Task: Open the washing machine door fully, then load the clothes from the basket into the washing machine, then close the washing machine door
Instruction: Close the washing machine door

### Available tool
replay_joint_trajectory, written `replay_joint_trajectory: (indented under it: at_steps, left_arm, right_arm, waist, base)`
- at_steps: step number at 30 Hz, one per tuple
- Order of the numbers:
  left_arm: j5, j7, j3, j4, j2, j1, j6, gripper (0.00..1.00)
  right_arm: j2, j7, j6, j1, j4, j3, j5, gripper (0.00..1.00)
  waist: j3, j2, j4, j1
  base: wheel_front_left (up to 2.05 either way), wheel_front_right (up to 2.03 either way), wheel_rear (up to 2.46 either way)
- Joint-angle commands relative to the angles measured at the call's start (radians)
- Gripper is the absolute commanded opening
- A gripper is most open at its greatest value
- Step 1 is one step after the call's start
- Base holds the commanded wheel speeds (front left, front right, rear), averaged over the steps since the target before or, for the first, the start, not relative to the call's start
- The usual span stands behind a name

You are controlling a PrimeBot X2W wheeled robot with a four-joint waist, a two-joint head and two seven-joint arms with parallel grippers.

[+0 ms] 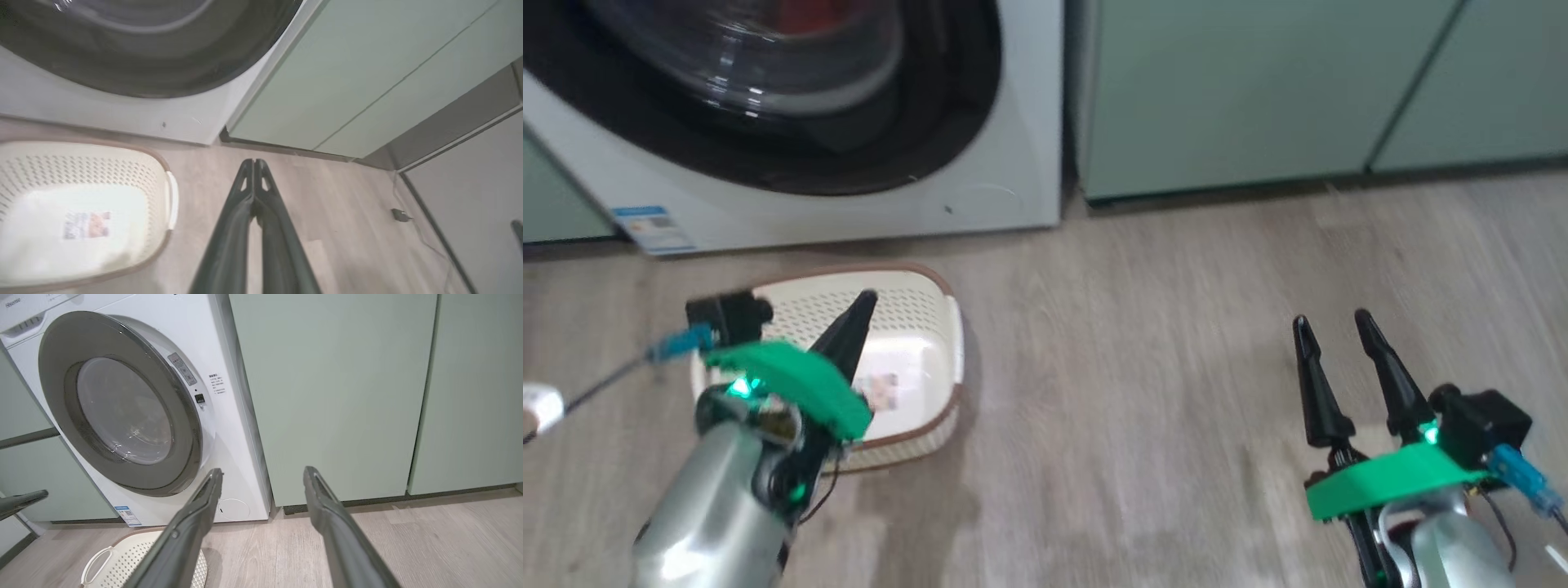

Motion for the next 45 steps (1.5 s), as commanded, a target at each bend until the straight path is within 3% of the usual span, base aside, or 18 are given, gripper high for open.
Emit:
replay_joint_trajectory:
  at_steps: [1,5,8,13,20,26,27,28,29,45]
  left_arm:
    - [0.037,-0.046,0.014,-0.042,0.043,-0.037,-0.001,0.0]
    - [0.146,-0.201,0.001,-0.046,0.071,0.02,0.017,0.0]
    - [0.224,-0.228,0.023,-0.093,0.066,0.065,0.057,0.0]
    - [0.406,-0.23,0.167,-0.325,-0.002,0.197,0.13,0.0]
    - [0.591,-0.23,0.269,-0.483,-0.113,0.37,0.121,0.0]
    - [0.67,-0.23,0.277,-0.502,-0.142,0.407,0.092,0.0]
    - [0.674,-0.23,0.281,-0.5,-0.145,0.411,0.092,0.16]
    - [0.678,-0.23,0.282,-0.498,-0.147,0.415,0.091,0.52]
    - [0.682,-0.23,0.282,-0.496,-0.149,0.418,0.09,0.99]
    - [0.685,-0.231,0.25,-0.472,-0.151,0.426,0.104,1.0]
  right_arm:
    - [-0.006,-0.009,0.0,-0.006,-0.027,0.018,-0.008,1.0]
    - [-0.006,-0.009,0.0,0.011,-0.032,0.014,-0.009,1.0]
    - [-0.006,-0.009,0.0,0.025,-0.036,0.013,-0.009,1.0]
    - [-0.006,-0.009,0.0,0.042,-0.041,0.019,-0.005,1.0]
    - [-0.006,-0.009,0.0,0.056,-0.048,0.028,-0.013,1.0]
    - [-0.006,-0.009,0.0,0.061,-0.054,0.022,0.004,1.0]
    - [-0.006,-0.009,0.0,0.063,-0.056,0.021,0.006,1.0]
    - [-0.006,-0.009,0.0,0.065,-0.058,0.022,0.007,1.0]
    - [-0.006,-0.009,0.0,0.067,-0.058,0.022,0.007,1.0]
    - [-0.006,-0.009,0.0,0.065,-0.058,0.017,0.007,1.0]
  waist:
    - [-0.065,-0.0001,0.068,0.0001]
    - [-0.095,-0.0001,0.12,0.0001]
    - [-0.111,-0.0001,0.156,0.0001]
    - [-0.127,-0.0001,0.194,0.0001]
    - [-0.135,-0.0001,0.215,0.0001]
    - [-0.137,-0.0001,0.217,0.0001]
    - [-0.136,-0.0001,0.217,0.0001]
    - [-0.136,-0.0001,0.217,0.0001]
    - [-0.136,-0.0001,0.217,0.0001]
    - [-0.134,-0.0001,0.21,0.0001]
  base:
    - [0.0,0.0,0.0]
    - [0.0,0.0,0.0]
    - [0.0,0.0,0.0]
    - [0.0,0.0,0.0]
    - [0.0,0.0,0.0]
    - [0.0,0.0,0.0]
    - [0.0,0.0,0.0]
    - [0.0,0.0,0.0]
    - [0.0,0.0,0.0]
    - [0.0,0.0,0.0]
